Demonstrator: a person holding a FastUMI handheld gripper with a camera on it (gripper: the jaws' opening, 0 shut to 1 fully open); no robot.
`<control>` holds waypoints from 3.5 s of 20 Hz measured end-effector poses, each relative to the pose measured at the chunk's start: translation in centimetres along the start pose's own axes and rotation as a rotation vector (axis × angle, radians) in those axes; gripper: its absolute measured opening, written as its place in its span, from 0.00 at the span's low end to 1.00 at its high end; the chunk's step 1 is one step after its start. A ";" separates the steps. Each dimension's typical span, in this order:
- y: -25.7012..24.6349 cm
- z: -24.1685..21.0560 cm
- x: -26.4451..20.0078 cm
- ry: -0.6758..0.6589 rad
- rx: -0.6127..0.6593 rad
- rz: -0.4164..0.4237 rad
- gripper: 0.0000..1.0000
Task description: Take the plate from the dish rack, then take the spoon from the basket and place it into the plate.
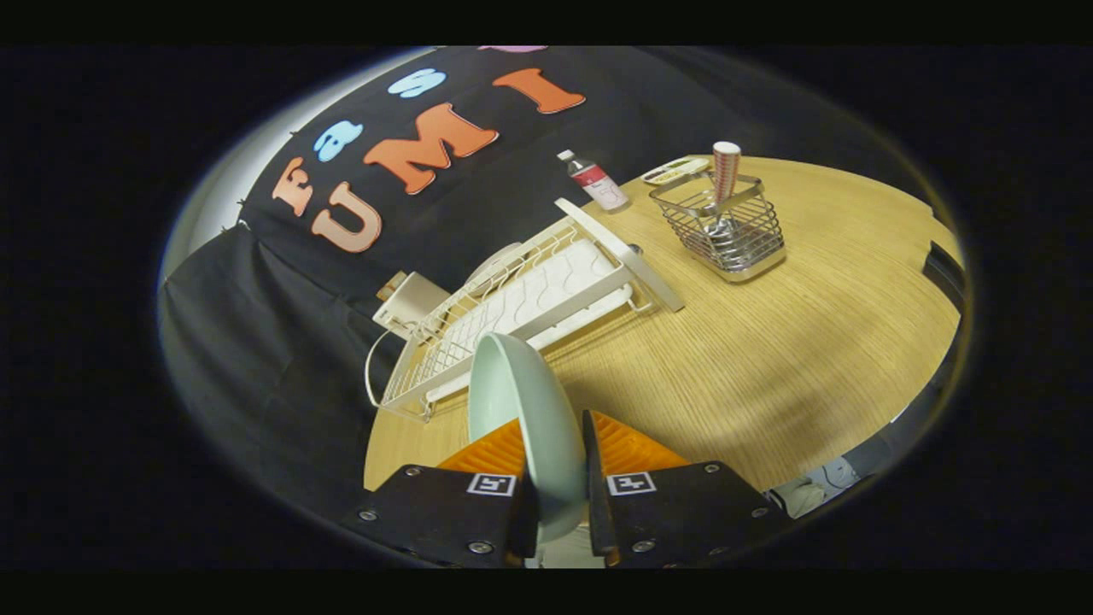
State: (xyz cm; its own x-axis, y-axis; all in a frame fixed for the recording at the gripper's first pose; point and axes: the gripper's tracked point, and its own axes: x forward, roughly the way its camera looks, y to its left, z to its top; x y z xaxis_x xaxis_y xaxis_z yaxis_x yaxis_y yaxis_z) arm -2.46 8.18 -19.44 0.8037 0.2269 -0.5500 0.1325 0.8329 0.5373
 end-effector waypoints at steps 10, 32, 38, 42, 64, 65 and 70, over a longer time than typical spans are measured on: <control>-3.4 2.2 -1.5 -0.084 -0.114 -0.074 0.49; -8.1 17.6 -5.0 -0.626 -0.554 -0.258 0.99; -9.5 18.6 -2.5 -0.611 -0.547 -0.273 0.98; -8.9 19.0 -2.3 -0.623 -0.504 -0.228 0.74; -7.8 20.5 -2.8 -0.631 -0.566 -0.248 0.08; -7.6 20.7 -3.2 -0.637 -0.562 -0.246 0.08; -6.7 21.5 -6.2 -0.689 -0.570 -0.251 0.07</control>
State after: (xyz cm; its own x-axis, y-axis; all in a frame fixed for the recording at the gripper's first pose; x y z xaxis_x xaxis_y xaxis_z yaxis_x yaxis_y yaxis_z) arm 4.20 -9.66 -5.90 0.9816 -0.1910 -0.0081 0.1905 0.9808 -0.0420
